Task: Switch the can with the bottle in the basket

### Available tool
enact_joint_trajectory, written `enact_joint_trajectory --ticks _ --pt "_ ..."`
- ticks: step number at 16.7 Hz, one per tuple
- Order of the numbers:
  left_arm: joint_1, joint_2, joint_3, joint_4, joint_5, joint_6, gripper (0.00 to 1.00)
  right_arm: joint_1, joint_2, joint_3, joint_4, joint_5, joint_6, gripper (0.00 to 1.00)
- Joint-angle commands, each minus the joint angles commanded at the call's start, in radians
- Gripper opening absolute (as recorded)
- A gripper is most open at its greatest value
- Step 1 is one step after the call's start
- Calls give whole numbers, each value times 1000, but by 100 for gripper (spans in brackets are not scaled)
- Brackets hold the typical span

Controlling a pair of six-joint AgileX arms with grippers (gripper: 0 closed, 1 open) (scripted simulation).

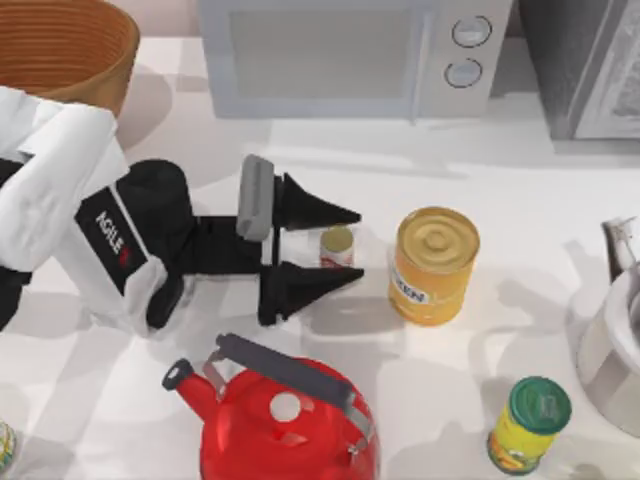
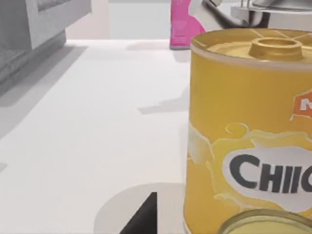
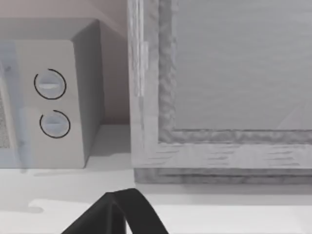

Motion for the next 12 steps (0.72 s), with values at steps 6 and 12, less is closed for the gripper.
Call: enact_joint_trajectory --ticks 6,12 --pt "0 0 0 0 0 0 100 0 0 0 0 0 0 100" --pt "16 -30 -19 -27 -24 -3 100 0 0 0 0 0 0 100"
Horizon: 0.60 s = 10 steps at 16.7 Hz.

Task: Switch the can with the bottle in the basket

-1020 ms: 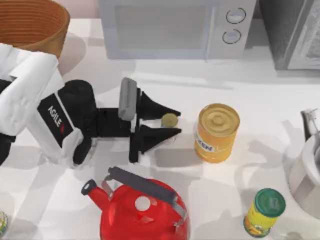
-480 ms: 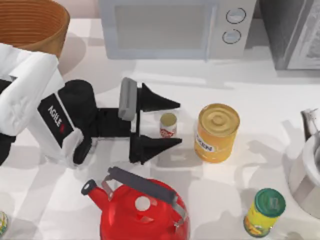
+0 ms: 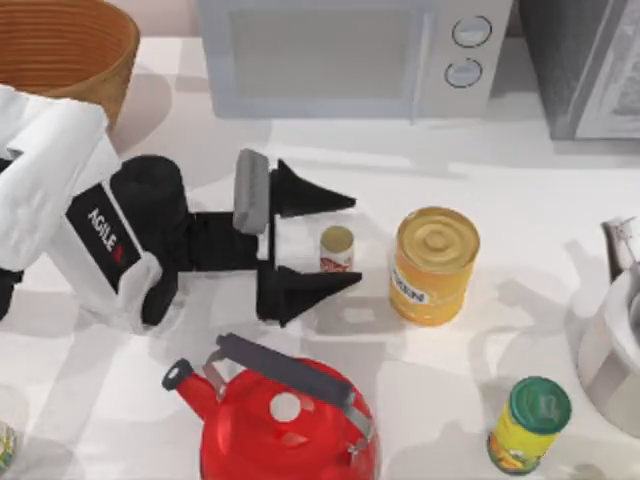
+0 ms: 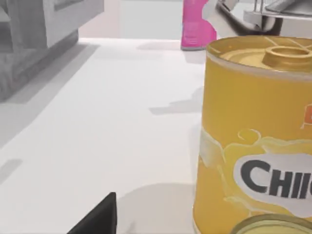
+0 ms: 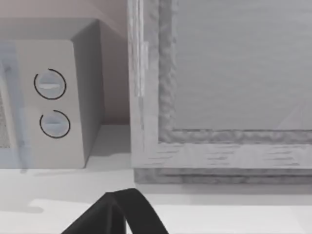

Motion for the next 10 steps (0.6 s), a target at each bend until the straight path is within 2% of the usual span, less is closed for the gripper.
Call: enact_joint_trajectory --ticks 4,10 --pt "60 -188 -99 -144 -127 -7 100 0 0 0 0 0 0 100" --pt "175 -771 -344 -494 -437 -6 100 0 0 0 0 0 0 100"
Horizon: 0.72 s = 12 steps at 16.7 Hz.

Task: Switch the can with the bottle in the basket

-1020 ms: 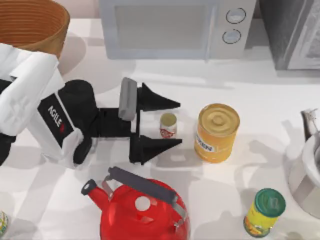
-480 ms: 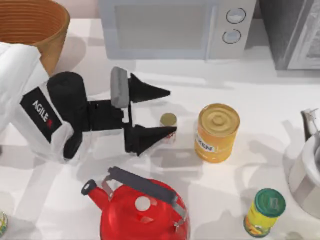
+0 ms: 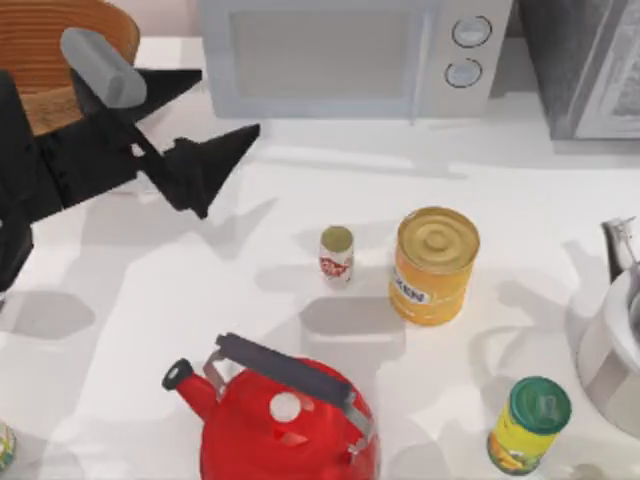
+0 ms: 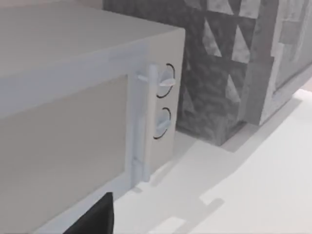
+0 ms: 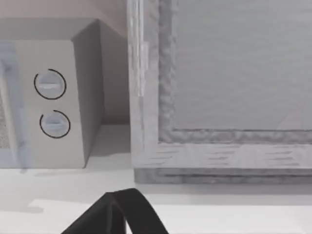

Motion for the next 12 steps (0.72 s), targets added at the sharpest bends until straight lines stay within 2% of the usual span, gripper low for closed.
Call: enact_joint_trajectory --ticks 7,12 --pt "103 -884 -337 -457 -411 -1 100 0 0 0 0 0 0 100" --pt "138 -1399 -545 -721 -653 -10 100 0 0 0 0 0 0 100"
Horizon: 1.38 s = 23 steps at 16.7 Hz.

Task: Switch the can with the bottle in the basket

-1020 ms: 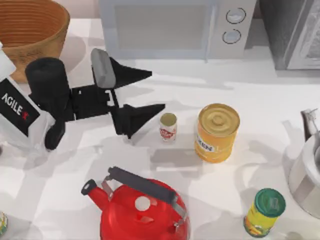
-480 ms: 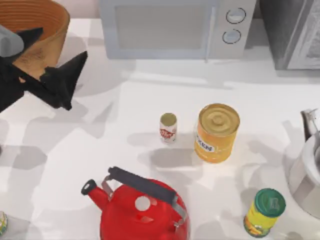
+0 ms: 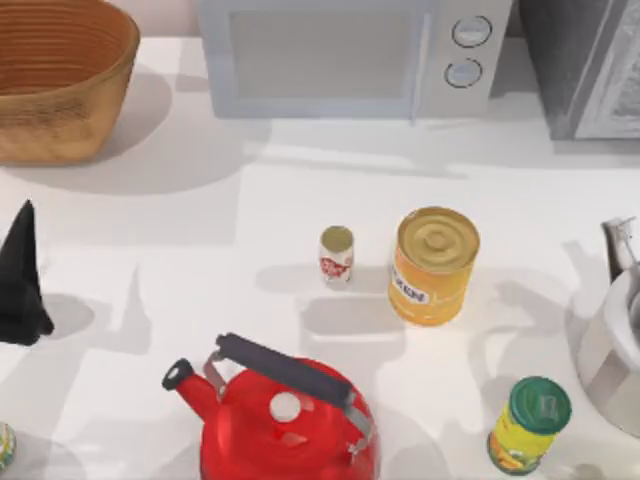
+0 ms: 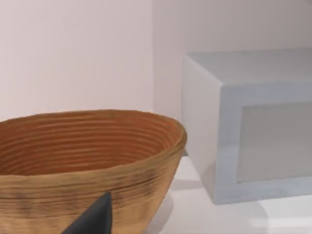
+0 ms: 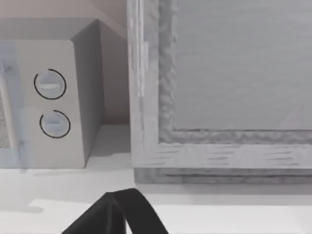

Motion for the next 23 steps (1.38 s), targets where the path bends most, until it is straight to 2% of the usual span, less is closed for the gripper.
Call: enact_joint_trajectory --ticks 3,6,14,18,23 --pt "9 -194 -90 -109 -102 -7 100 0 0 0 0 0 0 100" --pt "11 -292 -141 -170 -159 -12 100 0 0 0 0 0 0 100" --pt "14 -290 -146 -166 -161 -11 100 0 0 0 0 0 0 100" --pt "66 -142 -155 -28 -118 -2 100 0 0 0 0 0 0 100" --pt "175 240 -148 309 -7 26 100 0 0 0 0 0 0 100"
